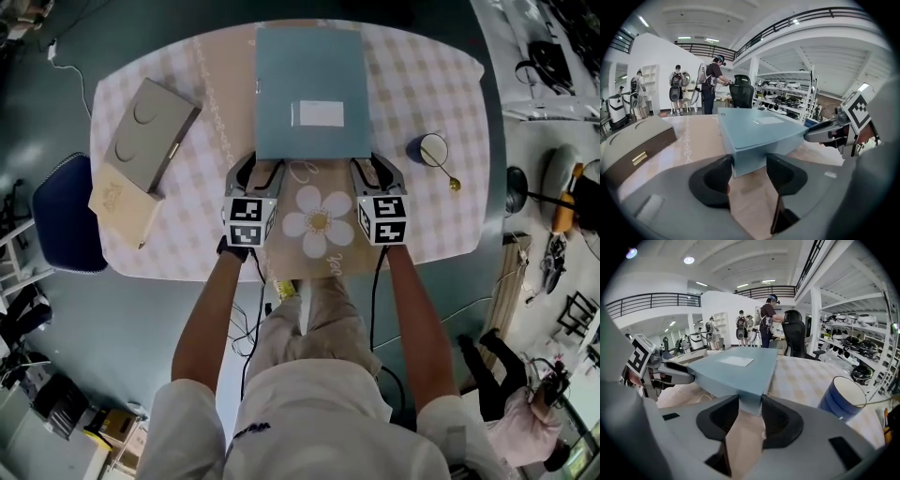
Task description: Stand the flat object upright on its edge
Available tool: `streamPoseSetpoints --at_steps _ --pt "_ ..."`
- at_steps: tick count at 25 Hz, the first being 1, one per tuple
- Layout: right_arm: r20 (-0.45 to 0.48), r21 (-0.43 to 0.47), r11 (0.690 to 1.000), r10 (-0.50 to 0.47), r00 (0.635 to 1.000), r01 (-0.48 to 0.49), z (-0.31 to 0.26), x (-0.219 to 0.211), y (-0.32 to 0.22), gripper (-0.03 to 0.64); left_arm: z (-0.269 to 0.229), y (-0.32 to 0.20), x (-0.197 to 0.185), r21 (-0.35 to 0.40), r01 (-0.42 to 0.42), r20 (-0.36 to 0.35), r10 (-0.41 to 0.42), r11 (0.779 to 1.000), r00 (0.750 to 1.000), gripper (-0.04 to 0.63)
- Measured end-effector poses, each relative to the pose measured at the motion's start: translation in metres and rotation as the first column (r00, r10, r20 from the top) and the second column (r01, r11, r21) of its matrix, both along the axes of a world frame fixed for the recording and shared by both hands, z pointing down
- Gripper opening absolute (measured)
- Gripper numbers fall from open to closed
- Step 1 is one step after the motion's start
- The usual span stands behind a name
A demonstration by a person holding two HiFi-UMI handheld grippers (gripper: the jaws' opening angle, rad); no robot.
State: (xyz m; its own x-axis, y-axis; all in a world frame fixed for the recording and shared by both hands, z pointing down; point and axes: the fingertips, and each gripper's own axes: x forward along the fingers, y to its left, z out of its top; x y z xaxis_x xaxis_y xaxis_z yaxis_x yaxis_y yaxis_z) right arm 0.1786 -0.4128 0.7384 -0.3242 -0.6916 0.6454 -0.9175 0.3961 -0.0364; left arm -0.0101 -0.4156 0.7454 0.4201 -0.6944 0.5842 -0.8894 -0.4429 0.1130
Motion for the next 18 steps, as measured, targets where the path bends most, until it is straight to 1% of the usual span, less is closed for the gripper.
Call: streamPoseSetpoints --at_steps 6,10,18 --pt "0.008 0.002 1.0 0.01 1.0 -0.01 -0.017 -0.006 0.022 0.156 -0.017 0.024 -0.008 0.0 0.016 -0.016 -0.016 1.0 1.0 0.229" --pt "0.026 -0.005 1.0 0.022 0.999 -0.022 -0.025 -0.018 0.043 0.155 -0.026 0.045 -0.019 0.001 0.032 -0.017 -0.032 0.999 0.999 0.229" --pt "0.032 -0.021 0.998 0.053 0.998 -0.052 -0.037 -0.018 0.092 0.155 -0.037 0.095 -0.02 -0.017 0.029 -0.028 -0.03 0.999 0.999 0.225"
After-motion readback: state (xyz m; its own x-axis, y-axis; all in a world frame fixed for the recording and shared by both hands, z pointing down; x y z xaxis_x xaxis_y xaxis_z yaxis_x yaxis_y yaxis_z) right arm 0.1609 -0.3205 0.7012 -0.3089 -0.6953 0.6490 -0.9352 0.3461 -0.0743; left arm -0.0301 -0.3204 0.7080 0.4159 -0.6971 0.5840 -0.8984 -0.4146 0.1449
